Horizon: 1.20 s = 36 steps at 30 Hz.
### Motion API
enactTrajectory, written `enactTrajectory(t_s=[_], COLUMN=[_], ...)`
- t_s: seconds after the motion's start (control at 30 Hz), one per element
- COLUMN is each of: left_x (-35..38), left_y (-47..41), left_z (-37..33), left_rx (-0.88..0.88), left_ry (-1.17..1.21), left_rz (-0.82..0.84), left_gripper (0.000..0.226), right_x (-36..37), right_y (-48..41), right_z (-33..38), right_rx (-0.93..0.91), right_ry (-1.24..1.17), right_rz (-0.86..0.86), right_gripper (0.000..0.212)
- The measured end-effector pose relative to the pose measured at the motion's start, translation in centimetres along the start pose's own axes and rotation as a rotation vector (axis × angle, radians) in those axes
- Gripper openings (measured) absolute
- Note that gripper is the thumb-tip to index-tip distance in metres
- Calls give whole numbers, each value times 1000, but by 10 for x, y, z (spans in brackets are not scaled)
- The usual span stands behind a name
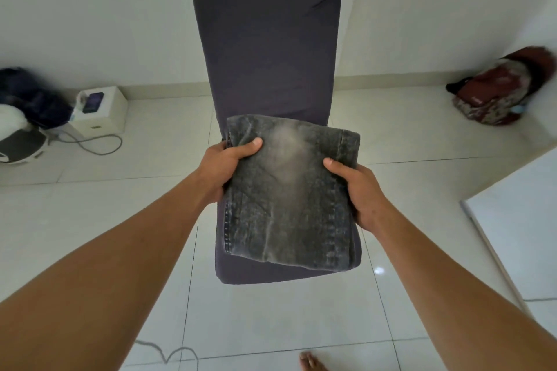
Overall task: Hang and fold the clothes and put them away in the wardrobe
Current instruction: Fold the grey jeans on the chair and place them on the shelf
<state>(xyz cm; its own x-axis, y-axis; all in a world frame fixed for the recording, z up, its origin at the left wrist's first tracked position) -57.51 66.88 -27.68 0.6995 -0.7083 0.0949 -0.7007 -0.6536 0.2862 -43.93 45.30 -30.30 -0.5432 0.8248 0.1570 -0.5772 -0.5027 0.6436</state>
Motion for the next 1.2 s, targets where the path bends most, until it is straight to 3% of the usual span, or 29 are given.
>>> enactTrajectory(t_s=[0.1, 0.23, 0.3, 0.37, 0.53, 0.73, 0.87, 0.97, 1.1, 1.2], left_x=[23, 64, 87, 114, 185, 287, 365, 413, 470, 515], left_y=[30, 74, 90, 101, 137, 203, 269, 323, 388, 444], left_z=[-28, -72, -92, -109, -144, -168, -174, -164, -123, -104], left_rx=[-52, -119, -103, -62, 23, 54, 118, 158, -89, -166], left_ry=[61, 78, 46, -13, -36, -99, -76, -102, -146, -293], left_rz=[143, 366, 476, 515, 528, 672, 862, 1041, 1329, 1478], left_gripper=[57, 48, 55, 67, 53, 47, 63, 53, 68, 77], right_x=[-6, -30, -48, -68, -118, -188, -247, -291, -341, -380], right_y=[44, 115, 153, 192, 288, 393, 457, 509, 583, 639], right_z=[23, 58, 71, 81, 87, 58, 32, 15, -10, -37], right_rx=[31, 38, 37, 17, -131, -242, -326, -359, -352, -346], right_ry=[-122, -203, -257, -307, -377, -210, -295, -432, -562, -625], right_rz=[-4, -51, -52, -61, -55, -103, -320, -469, -613, -710], right_gripper=[49, 47, 48, 49, 45, 59, 71, 63, 51, 50])
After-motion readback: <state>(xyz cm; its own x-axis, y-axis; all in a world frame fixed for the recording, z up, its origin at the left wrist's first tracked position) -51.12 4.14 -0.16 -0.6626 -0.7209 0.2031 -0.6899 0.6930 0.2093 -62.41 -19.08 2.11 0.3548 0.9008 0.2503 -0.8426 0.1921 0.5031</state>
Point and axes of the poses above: each hand's wrist, its own y-axis away from the middle knuckle, its own x-axis out of the palm, z = x × y, the point moved 2 cm from there along -y, towards the middle knuckle, and after that the axes turned 12 degrees about x, right-handed, at the moved point
